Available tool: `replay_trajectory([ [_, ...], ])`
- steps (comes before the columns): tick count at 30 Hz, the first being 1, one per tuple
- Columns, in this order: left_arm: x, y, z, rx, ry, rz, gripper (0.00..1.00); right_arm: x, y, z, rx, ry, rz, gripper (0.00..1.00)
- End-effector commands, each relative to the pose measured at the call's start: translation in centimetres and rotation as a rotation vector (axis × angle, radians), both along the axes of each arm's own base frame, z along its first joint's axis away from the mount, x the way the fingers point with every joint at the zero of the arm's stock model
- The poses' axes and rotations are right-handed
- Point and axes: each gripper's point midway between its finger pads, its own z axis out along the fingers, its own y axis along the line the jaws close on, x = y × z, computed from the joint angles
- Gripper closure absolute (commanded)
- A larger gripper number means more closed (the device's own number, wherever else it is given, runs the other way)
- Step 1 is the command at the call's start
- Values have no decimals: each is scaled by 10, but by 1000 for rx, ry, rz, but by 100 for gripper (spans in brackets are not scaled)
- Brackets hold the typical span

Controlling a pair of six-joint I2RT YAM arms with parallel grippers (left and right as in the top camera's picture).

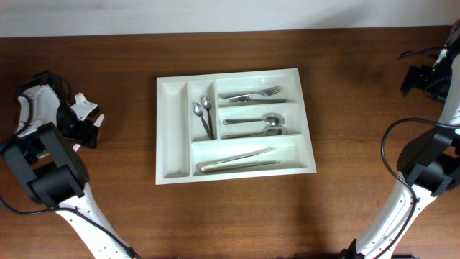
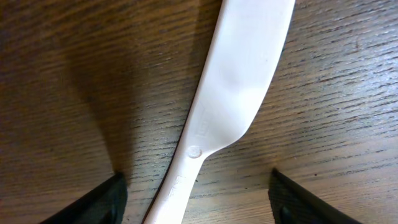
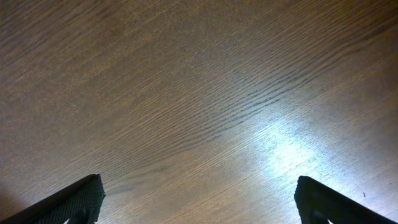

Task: Pack container
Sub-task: 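Lift the knife with the left gripper and carry it toward the tray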

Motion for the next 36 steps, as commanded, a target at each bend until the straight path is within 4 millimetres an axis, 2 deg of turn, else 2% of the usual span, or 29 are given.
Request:
replay_trajectory([
  [1, -7, -8, -8, -44, 21, -9, 31, -2, -5, -2, -11, 10, -15, 1],
  [2, -7, -8, -8, -44, 20, -9, 40, -2, -5, -2, -11, 10, -15, 1],
  [3, -7, -8, -8, -44, 20, -9, 57, -2, -5, -2, -11, 10, -15, 1],
  [5, -7, -8, -8, -44, 20, -9, 79, -3, -5, -2, -11, 10, -16, 1],
  [8, -7, -8, -8, -44, 20, -9, 98, -2, -5, -2, -11, 10, -15, 1],
  [14, -4, -12, -8, -45, 13, 22, 98, -2, -5, -2, -11, 10, -15, 1],
  [17, 7, -18, -2, -32, -16, 96, 98, -2, -5, -2, -11, 10, -15, 1],
  [22, 50, -73, 29, -214, -142, 81, 98, -2, -5, -2, -11, 10, -15, 1],
  [24, 70, -96, 49, -234, -187, 134, 98, -2, -5, -2, -11, 10, -15, 1],
  [28, 88, -129, 78, -230, -217, 237, 98, -2, -5, -2, -11, 10, -15, 1],
  [29, 92, -144, 89, -232, -218, 274, 98, -2, -5, -2, -11, 10, -15, 1],
  [32, 90, -173, 105, -235, -193, 352, 98, -2, -5, -2, -11, 10, -15, 1],
  [36, 68, -211, 111, -235, -83, 427, 98, -2, -5, -2, -11, 10, -15, 1],
])
